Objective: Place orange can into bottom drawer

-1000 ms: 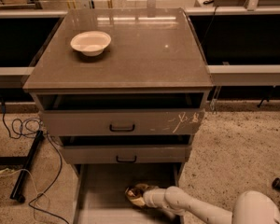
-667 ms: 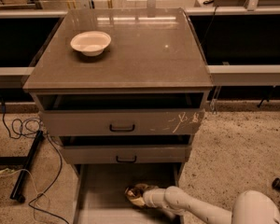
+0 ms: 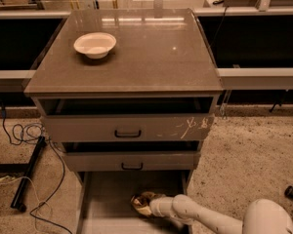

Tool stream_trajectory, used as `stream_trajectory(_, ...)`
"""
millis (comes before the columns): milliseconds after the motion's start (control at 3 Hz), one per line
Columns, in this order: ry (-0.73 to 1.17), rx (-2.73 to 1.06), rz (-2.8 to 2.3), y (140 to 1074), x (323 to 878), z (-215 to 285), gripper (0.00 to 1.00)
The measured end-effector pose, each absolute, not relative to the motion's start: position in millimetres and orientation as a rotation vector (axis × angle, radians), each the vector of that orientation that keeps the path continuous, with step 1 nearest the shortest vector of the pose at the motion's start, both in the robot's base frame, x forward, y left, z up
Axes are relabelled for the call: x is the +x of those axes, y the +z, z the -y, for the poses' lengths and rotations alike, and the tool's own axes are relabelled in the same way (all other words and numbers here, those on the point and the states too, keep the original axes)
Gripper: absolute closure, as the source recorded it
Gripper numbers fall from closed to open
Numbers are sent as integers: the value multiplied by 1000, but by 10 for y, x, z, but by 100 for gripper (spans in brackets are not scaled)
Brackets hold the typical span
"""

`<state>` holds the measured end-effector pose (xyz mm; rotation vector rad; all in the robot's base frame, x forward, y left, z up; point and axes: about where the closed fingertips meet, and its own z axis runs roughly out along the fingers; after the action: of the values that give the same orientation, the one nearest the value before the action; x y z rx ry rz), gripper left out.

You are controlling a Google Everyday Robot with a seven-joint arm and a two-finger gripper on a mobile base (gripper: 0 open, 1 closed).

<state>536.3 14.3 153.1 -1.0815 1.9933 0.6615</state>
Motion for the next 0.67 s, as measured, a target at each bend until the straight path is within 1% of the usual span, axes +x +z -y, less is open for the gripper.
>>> stream_trajectory(333, 661, -1082, -1993, 1531, 5363, -143, 11)
stream_trajectory(667, 662, -1082, -1993, 1531, 5363, -144, 0)
